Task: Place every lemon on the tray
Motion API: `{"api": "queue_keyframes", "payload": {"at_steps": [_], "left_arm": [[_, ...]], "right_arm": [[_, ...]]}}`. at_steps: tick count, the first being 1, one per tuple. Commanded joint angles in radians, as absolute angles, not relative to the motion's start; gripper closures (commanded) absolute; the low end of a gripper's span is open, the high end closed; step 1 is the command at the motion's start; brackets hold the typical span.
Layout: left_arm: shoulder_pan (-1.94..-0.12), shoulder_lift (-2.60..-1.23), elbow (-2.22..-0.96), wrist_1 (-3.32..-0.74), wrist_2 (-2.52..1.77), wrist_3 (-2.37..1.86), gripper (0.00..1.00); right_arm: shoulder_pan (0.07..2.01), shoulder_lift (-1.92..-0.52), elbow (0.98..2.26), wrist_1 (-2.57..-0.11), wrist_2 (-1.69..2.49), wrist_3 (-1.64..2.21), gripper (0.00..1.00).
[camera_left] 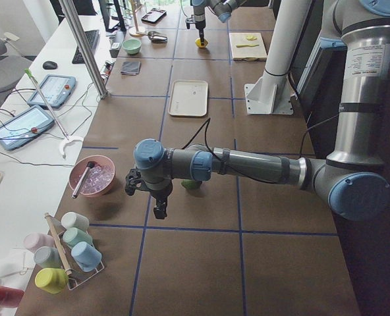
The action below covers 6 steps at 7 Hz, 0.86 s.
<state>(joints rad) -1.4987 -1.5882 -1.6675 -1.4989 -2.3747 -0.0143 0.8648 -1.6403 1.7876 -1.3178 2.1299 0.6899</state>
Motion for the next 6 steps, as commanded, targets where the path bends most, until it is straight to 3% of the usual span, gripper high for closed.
{"api": "queue_keyframes", "payload": {"at_steps": [1,3,4,6], "left_arm": [[-1.499,-1.589,-1.667,-1.500,-2.375,-0.014,0.00],[-1.499,-1.589,-1.669,-1.500,-2.375,-0.015,0.00],[-1.499,-1.588,-1.672,-1.500,-2.375,-0.015,0.00],[-1.499,-1.589,-1.674,-1.500,-2.375,-0.014,0.00]], "right_arm": [[0.858,-1.621,1.763,-1.319,2.126,0.692,0.07],[0.859,-1.621,1.766,-1.319,2.126,0.696,0.92],[0.861,-1.623,1.772,-1.319,2.125,0.698,1.00],[0.861,-1.618,1.911,-1.334,2.138,0.741,1.00]]}}
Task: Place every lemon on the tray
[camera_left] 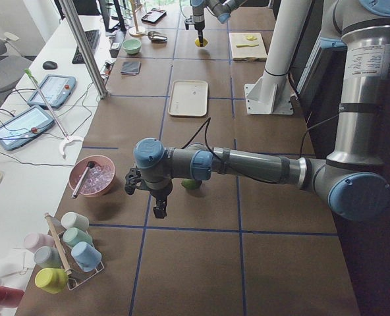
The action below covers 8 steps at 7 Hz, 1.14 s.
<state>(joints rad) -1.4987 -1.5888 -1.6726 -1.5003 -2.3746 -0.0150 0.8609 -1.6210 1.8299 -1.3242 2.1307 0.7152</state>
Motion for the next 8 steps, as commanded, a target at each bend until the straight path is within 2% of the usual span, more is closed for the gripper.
{"api": "queue_keyframes", "payload": {"at_steps": [1,3,5,6,8], "left_arm": [[-1.499,-1.589,-1.674,-1.500,-2.376,-0.011,0.00],[-1.499,-1.588,-1.674,-1.502,-2.381,-0.009,0.00],[-1.499,-1.588,-1.690,-1.502,-2.382,-0.008,0.00],[-1.499,-1.589,-1.693,-1.502,-2.382,-0.008,0.00],[-1.499,-1.589,-1.695,-1.503,-2.382,-0.008,0.00]], "right_arm": [[0.859,-1.594,1.946,-1.335,2.146,0.782,1.00],[0.710,-1.353,1.924,-1.339,2.142,1.142,1.00],[0.657,-1.098,1.795,-1.431,2.138,1.273,1.00],[0.640,-1.003,1.708,-1.430,2.137,1.335,1.00],[0.629,-0.899,1.573,-1.427,2.135,1.347,1.00]]}}
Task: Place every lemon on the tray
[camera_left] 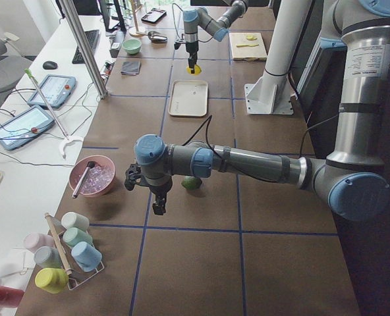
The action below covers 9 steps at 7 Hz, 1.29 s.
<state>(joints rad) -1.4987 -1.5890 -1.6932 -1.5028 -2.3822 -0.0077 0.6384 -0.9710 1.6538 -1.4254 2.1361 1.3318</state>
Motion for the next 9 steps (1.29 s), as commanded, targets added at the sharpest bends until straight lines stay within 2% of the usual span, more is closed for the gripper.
{"api": "queue_keyframes", "payload": {"at_steps": [1,4,5,7,8,9], "left_arm": [[-1.499,-1.589,-1.695,-1.502,-2.382,-0.008,0.00],[-1.499,-1.588,-1.694,-1.502,-2.384,-0.008,0.00],[-1.499,-1.588,-1.695,-1.502,-2.382,-0.009,0.00],[-1.497,-1.589,-1.695,-1.502,-2.382,-0.012,0.00],[-1.497,-1.589,-1.694,-1.502,-2.384,-0.012,0.00],[-1.497,-1.589,-1.695,-1.502,-2.384,-0.014,0.00]], "right_arm": [[0.617,-0.864,1.525,-1.425,2.128,1.347,1.00],[0.589,-0.847,1.485,-1.427,2.111,1.335,0.97],[0.581,-0.848,1.480,-1.427,2.102,1.332,0.85],[0.577,-0.842,1.453,-1.427,2.099,1.328,0.37],[0.575,-0.842,1.453,-1.428,2.098,1.328,0.37],[0.575,-0.842,1.453,-1.428,2.100,1.328,0.33]]}}
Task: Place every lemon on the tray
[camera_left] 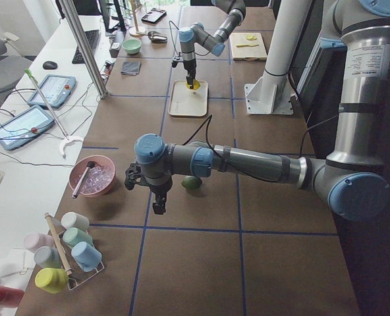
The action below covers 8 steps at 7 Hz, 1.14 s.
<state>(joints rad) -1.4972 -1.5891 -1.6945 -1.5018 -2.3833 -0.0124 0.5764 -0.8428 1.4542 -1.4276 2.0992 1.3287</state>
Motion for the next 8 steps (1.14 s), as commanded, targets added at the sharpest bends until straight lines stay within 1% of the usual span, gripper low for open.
{"api": "queue_keyframes", "payload": {"at_steps": [1,2,4,5,6,7,8], "left_arm": [[-1.497,-1.588,-1.695,-1.502,-2.384,-0.014,0.00],[-1.497,-1.588,-1.695,-1.502,-2.384,-0.014,0.00],[-1.497,-1.589,-1.700,-1.502,-2.385,-0.020,0.00],[-1.465,-1.589,-1.712,-1.502,-2.410,-0.037,0.00],[-1.401,-1.591,-1.765,-1.515,-2.433,-0.192,0.00],[-1.293,-1.582,-1.848,-1.546,-2.425,-0.379,0.00],[-1.220,-1.545,-1.874,-1.601,-2.422,-0.470,0.00]], "right_arm": [[0.574,-0.842,1.453,-1.428,2.099,1.328,0.09],[0.571,-0.844,1.453,-1.428,2.098,1.328,0.01],[0.572,-0.844,1.469,-1.430,2.103,1.327,0.01],[0.609,-0.866,1.536,-1.434,2.120,1.327,0.00],[0.655,-0.947,1.631,-1.434,2.161,1.327,0.00],[0.704,-1.022,1.699,-1.434,2.192,1.322,0.00],[0.748,-1.096,1.762,-1.434,2.198,1.260,0.00]]}}
